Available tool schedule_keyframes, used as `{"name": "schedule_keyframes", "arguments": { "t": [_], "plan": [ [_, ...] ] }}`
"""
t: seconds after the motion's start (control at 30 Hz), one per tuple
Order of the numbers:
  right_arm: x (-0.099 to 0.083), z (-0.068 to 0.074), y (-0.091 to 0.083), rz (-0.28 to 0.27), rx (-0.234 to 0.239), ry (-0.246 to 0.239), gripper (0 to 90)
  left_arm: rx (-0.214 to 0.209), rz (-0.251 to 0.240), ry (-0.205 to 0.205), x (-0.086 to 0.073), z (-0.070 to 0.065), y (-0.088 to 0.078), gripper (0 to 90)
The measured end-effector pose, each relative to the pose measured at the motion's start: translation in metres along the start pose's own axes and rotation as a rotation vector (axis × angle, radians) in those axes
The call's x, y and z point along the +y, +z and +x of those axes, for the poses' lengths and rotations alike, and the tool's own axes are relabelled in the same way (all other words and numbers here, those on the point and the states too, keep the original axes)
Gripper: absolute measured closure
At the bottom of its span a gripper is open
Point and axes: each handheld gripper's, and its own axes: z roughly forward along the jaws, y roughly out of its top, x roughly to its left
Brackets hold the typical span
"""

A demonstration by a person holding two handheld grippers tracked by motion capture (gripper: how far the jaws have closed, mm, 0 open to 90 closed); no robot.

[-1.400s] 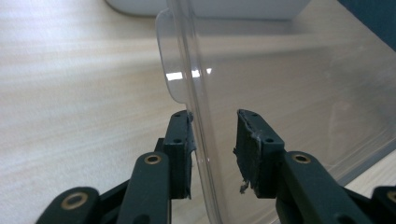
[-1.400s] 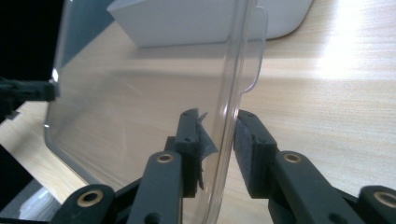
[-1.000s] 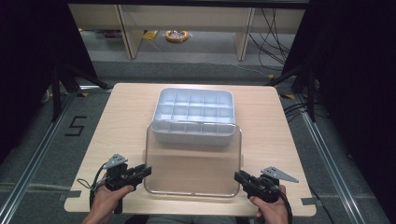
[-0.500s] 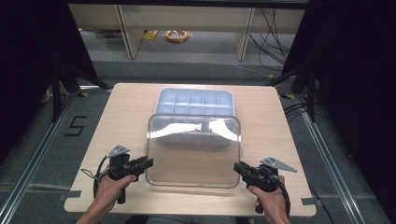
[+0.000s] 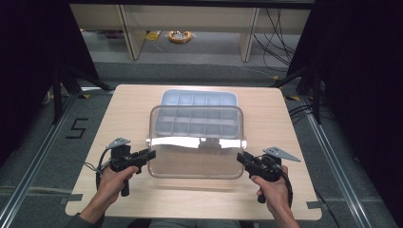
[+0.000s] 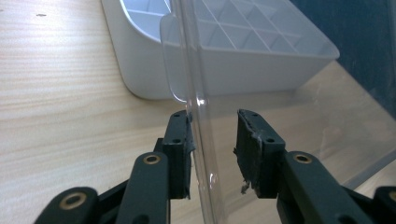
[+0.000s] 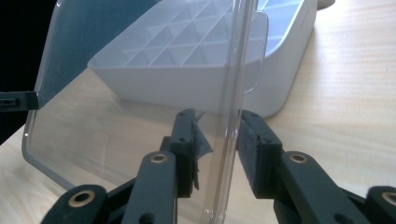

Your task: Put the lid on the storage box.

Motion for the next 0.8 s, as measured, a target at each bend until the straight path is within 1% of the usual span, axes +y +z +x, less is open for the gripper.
{"name": "schedule_keyframes", "arguments": {
  "t": [0.07,0.1,0.13,0.17,0.2,0.23,0.27,0.3,0.33,0.37,0.4,0.43,0.47,0.53,0.57,0.6,0.63,0.67,0.7,0.73,0.77,0.8],
  "plan": [
    [0.005,0.0,0.002,-0.003,0.002,0.001,69.0,0.004,-0.008,0.001,0.004,-0.001,0.002,65.6],
    [0.007,-0.001,0.003,-0.008,0.0,0.003,68.9,-0.002,-0.009,0.003,0.007,-0.001,0.002,65.6],
    [0.01,0.001,0.003,0.007,-0.013,0.038,68.9,0.006,-0.019,0.005,0.009,-0.002,0.003,65.7],
    [0.012,-0.001,0.005,-0.003,-0.018,0.032,68.8,-0.001,-0.02,0.011,0.013,-0.003,0.003,65.7],
    [0.015,-0.001,0.005,-0.005,-0.005,0.052,68.8,0.009,-0.024,0.014,0.016,-0.004,0.004,65.8],
    [0.018,-0.003,0.007,-0.01,-0.011,0.035,68.8,0.011,-0.023,0.02,0.019,-0.004,0.004,65.8],
    [0.021,-0.005,0.008,-0.021,-0.006,0.016,68.7,0.016,-0.02,0.024,0.024,-0.005,0.004,65.7],
    [0.024,-0.001,0.008,-0.015,-0.014,0.054,68.7,0.018,-0.031,0.024,0.029,-0.006,0.005,65.5],
    [0.028,-0.004,0.01,-0.037,-0.016,0.009,68.7,0.028,-0.03,0.024,0.033,-0.006,0.005,65.6],
    [0.032,0.0,0.01,-0.026,-0.02,0.041,68.7,0.03,-0.039,0.027,0.037,-0.006,0.005,65.7],
    [0.036,-0.004,0.012,-0.042,-0.023,-0.002,68.7,0.03,-0.039,0.03,0.042,-0.006,0.006,65.7],
    [0.043,-0.003,0.014,-0.038,-0.035,-0.006,68.7,0.034,-0.039,0.032,0.045,-0.006,0.007,65.7],
    [0.043,-0.003,0.014,-0.038,-0.035,-0.006,68.7,0.04,-0.041,0.032,0.049,-0.006,0.008,65.7],
    [0.05,-0.003,0.018,-0.052,-0.027,0.0,68.7,0.047,-0.039,0.019,0.057,-0.004,0.011,65.7],
    [0.054,-0.001,0.019,-0.048,-0.033,0.028,68.7,0.048,-0.046,0.02,0.059,-0.004,0.013,65.6],
    [0.058,-0.003,0.022,-0.055,-0.044,-0.005,68.6,0.053,-0.042,0.022,0.062,-0.003,0.014,65.4],
    [0.06,-0.002,0.023,-0.058,-0.036,0.01,68.6,0.056,-0.046,0.021,0.064,-0.003,0.015,65.3],
    [0.063,-0.003,0.024,-0.055,-0.047,-0.002,68.6,0.057,-0.044,0.019,0.066,-0.002,0.017,65.3],
    [0.065,-0.003,0.027,-0.061,-0.053,-0.001,68.6,0.063,-0.044,0.018,0.068,-0.002,0.018,65.3],
    [0.067,-0.003,0.028,-0.062,-0.044,0.006,68.6,0.062,-0.046,0.018,0.07,-0.001,0.019,65.2],
    [0.069,-0.003,0.03,-0.059,-0.062,0.003,68.6,0.067,-0.051,0.013,0.073,-0.001,0.02,65.2],
    [0.071,-0.002,0.031,-0.052,-0.058,0.029,68.6,0.067,-0.055,0.012,0.075,0.0,0.021,65.2]
  ]
}}
